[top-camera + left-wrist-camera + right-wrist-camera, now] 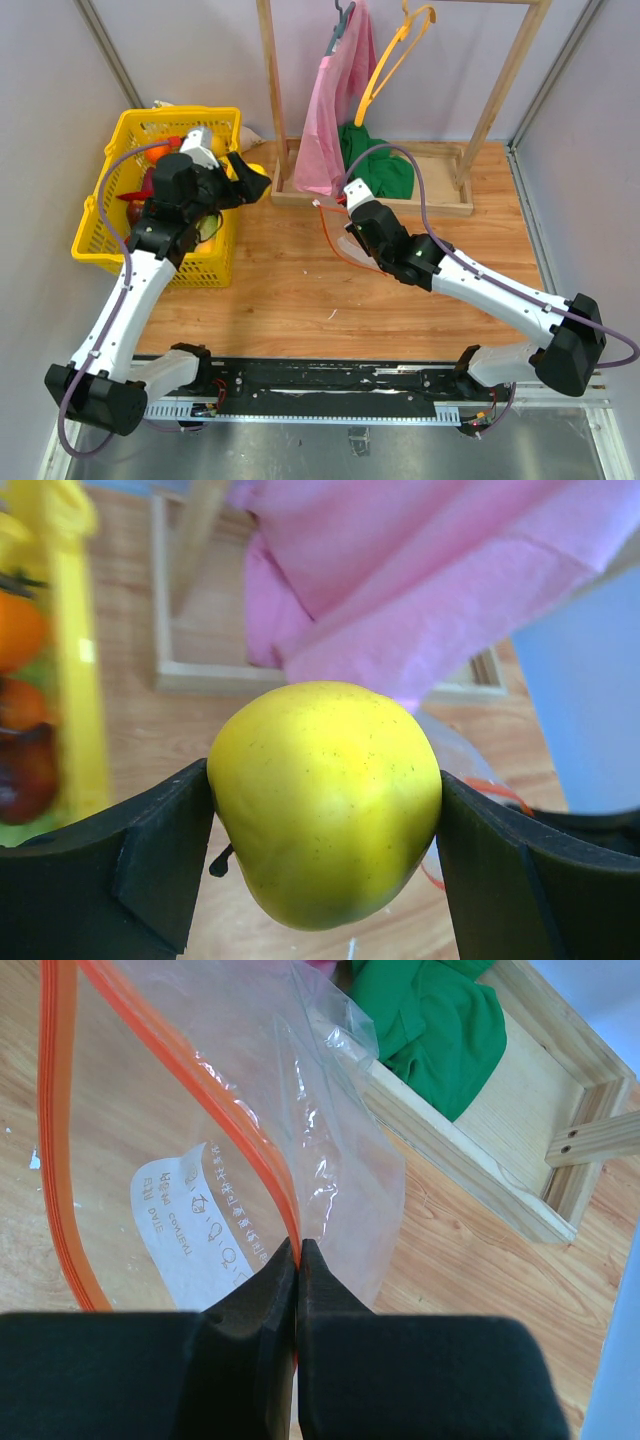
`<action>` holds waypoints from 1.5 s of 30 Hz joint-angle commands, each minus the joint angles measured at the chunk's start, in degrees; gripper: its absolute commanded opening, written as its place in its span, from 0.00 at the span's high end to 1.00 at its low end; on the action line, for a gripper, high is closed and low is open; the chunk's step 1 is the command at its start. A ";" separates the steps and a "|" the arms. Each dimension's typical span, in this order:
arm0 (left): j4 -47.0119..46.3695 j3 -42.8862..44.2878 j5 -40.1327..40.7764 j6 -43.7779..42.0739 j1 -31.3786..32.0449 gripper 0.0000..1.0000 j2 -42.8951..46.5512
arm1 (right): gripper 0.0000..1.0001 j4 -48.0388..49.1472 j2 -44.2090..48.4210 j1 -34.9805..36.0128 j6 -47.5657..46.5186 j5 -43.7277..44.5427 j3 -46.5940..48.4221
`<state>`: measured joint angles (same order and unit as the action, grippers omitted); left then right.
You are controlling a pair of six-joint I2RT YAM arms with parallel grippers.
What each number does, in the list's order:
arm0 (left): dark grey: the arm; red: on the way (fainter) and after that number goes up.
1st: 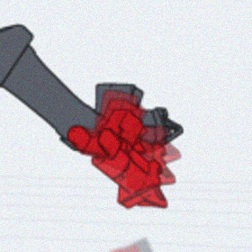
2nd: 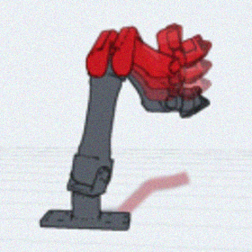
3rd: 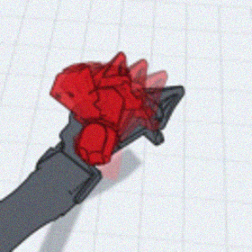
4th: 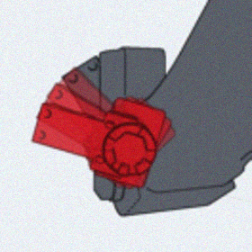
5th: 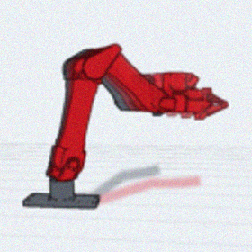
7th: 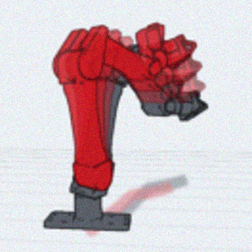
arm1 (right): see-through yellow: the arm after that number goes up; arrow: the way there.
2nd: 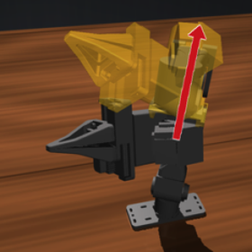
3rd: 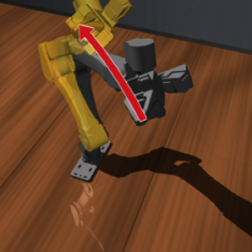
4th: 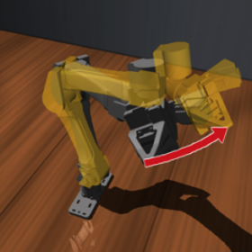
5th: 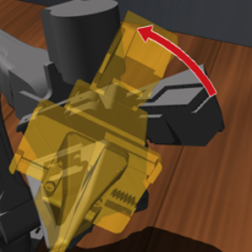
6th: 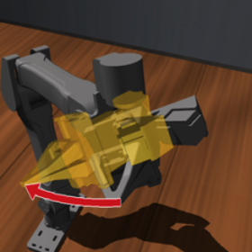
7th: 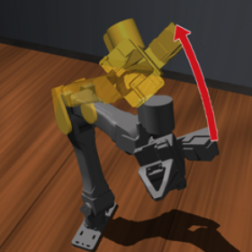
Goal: Place the food in the zip-top bag and seal the zipper
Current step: Place the fake fruit in the zipper food storage bag.
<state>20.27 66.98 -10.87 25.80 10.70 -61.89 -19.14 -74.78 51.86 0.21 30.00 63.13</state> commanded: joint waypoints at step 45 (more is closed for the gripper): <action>-45.03 -26.90 9.78 -3.32 34.39 0.67 -8.69 | 0.99 -1.10 4.26 -0.87 5.24 -9.74 1.03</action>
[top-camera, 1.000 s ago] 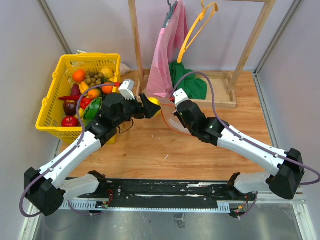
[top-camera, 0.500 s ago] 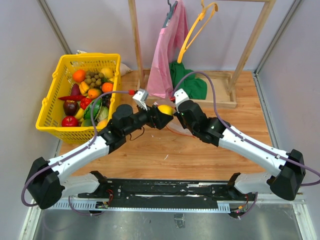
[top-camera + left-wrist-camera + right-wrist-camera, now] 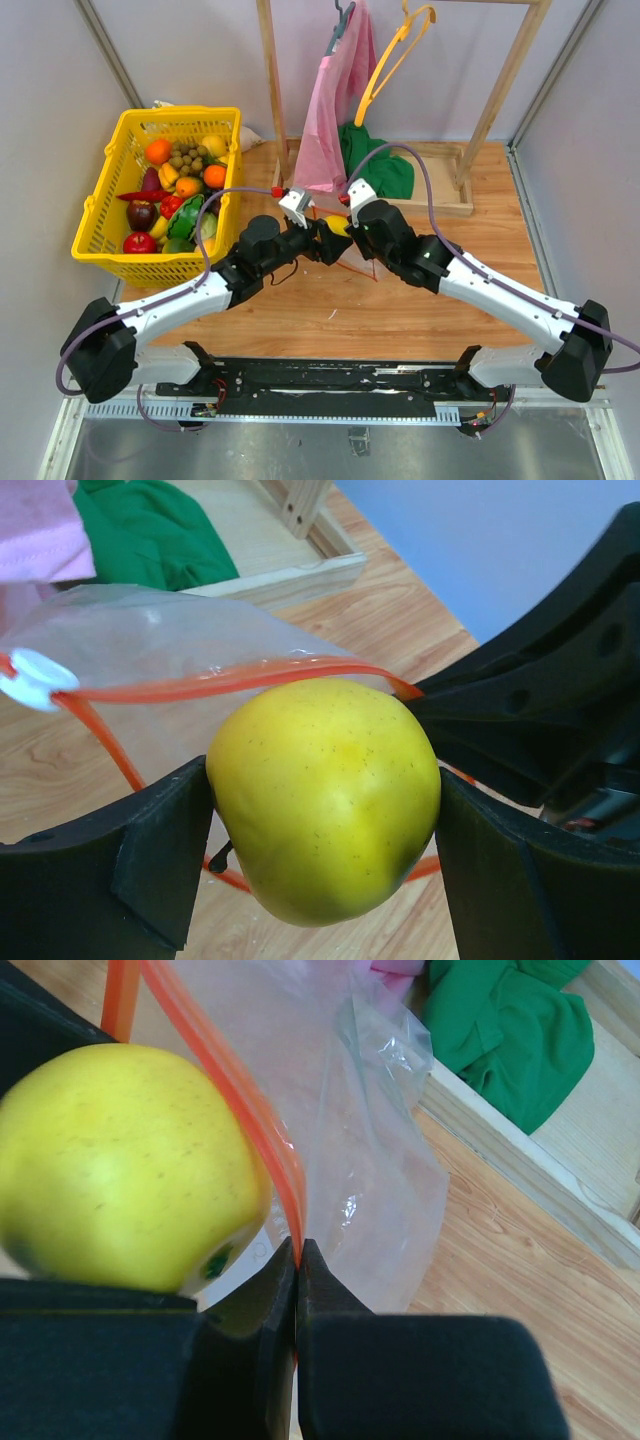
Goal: Place the food in the zip-top bag and seal the zipper
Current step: Place the fake fruit in the zipper food storage bag.
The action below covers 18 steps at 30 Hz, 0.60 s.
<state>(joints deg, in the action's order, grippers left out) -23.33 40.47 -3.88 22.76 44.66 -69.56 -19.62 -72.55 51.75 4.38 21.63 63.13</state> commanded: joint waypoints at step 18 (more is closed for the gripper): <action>3.07 3.34 5.37 5.25 0.51 0.33 -4.36 | 0.99 0.76 1.75 -0.85 2.54 -5.66 0.80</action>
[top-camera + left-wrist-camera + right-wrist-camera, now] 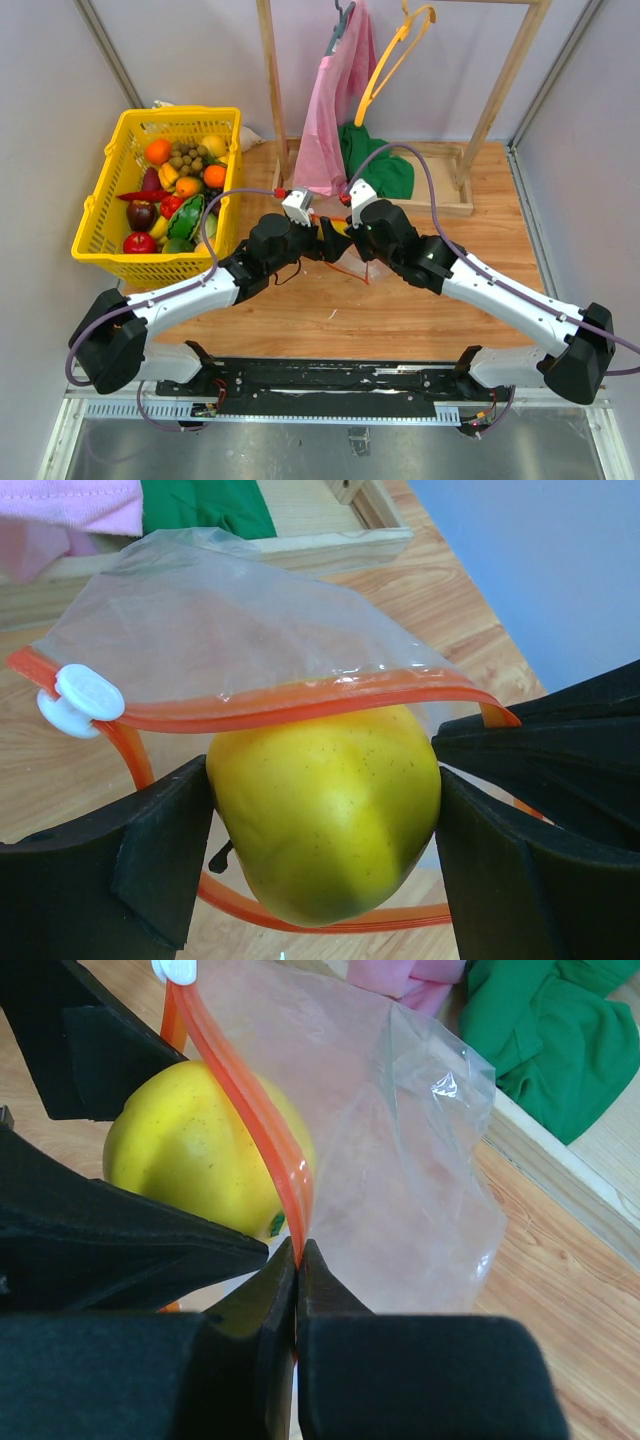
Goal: Place the food in the zip-top bag and seal the zipper
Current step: Place the fake fruit in the zipper food storage bag.
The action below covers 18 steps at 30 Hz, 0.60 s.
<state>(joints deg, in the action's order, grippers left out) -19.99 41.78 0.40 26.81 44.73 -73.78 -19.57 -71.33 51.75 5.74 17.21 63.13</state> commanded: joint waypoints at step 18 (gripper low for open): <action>5.77 4.98 1.18 3.97 0.53 0.04 0.53 | 0.99 0.96 0.51 -2.14 2.53 -2.53 0.48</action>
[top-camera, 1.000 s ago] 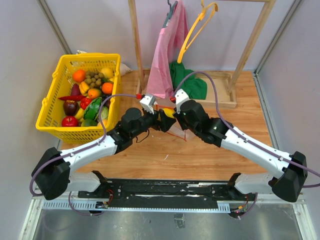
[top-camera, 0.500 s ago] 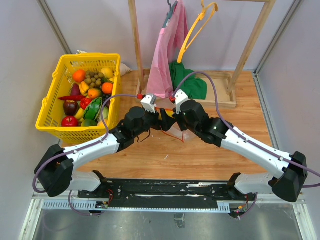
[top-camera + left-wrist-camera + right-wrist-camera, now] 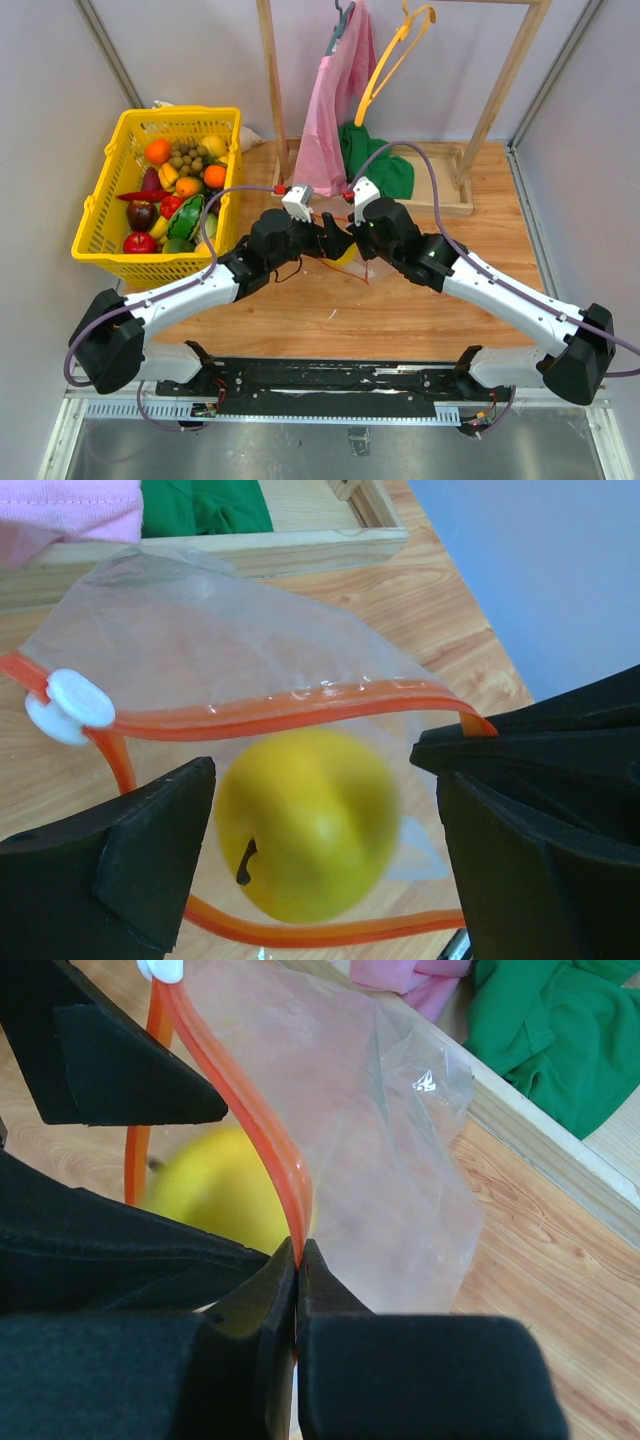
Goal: Place the food in the zip-top bag and seal the zipper
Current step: Place the fake fruit in the zipper food storage bag.
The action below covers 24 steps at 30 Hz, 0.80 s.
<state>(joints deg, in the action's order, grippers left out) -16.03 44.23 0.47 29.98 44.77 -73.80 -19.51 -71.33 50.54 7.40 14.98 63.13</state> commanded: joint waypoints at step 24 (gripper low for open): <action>29.56 10.67 12.59 8.36 0.40 0.23 6.42 | 0.99 1.96 1.93 -2.21 1.30 -1.03 -0.91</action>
<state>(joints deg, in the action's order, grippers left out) 9.76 55.18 9.85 36.56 44.82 -67.00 -19.07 -70.91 48.97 7.77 14.41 63.11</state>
